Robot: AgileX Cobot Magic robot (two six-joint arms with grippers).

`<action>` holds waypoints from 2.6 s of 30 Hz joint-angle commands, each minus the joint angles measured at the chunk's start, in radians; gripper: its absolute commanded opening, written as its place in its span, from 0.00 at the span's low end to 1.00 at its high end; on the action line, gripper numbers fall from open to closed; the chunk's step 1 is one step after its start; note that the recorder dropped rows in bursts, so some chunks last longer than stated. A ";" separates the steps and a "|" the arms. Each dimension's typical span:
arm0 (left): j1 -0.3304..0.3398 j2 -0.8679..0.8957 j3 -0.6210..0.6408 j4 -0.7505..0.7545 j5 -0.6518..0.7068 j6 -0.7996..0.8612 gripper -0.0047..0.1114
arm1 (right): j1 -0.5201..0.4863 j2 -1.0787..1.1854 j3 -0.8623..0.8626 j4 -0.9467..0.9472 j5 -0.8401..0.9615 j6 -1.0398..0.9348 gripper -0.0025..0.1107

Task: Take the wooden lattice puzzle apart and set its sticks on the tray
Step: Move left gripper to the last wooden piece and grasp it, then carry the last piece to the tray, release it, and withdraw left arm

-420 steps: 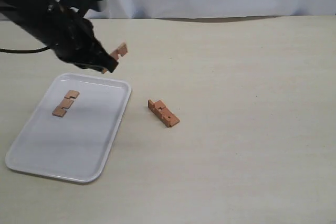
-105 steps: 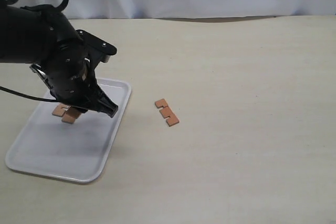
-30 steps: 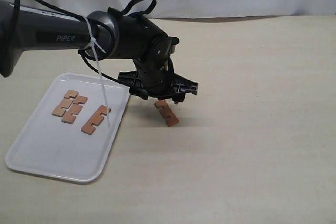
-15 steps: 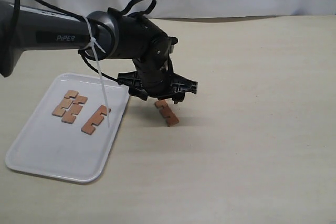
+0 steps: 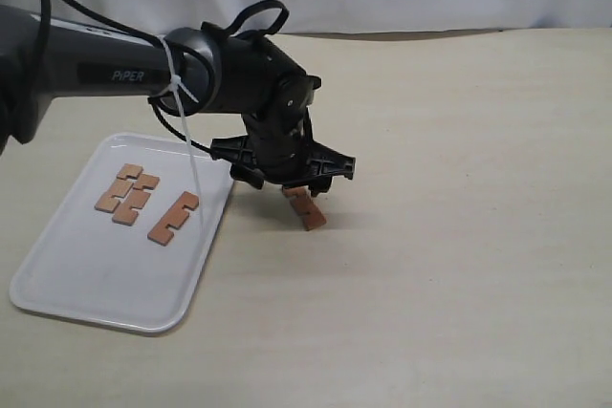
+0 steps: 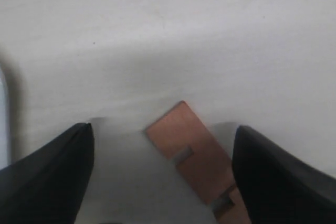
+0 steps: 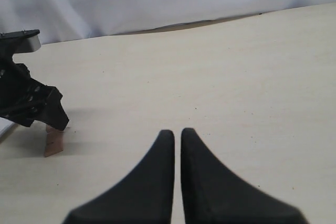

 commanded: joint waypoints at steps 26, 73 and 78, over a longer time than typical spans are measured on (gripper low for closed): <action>0.001 0.028 -0.006 -0.004 0.019 0.013 0.05 | -0.002 -0.004 0.002 0.000 -0.004 0.003 0.06; 0.374 -0.392 0.585 0.062 0.045 0.371 0.20 | -0.002 -0.004 0.002 0.000 -0.004 0.003 0.06; 0.374 -0.394 0.585 0.065 0.052 0.375 0.57 | -0.002 -0.004 0.002 0.000 -0.004 0.003 0.06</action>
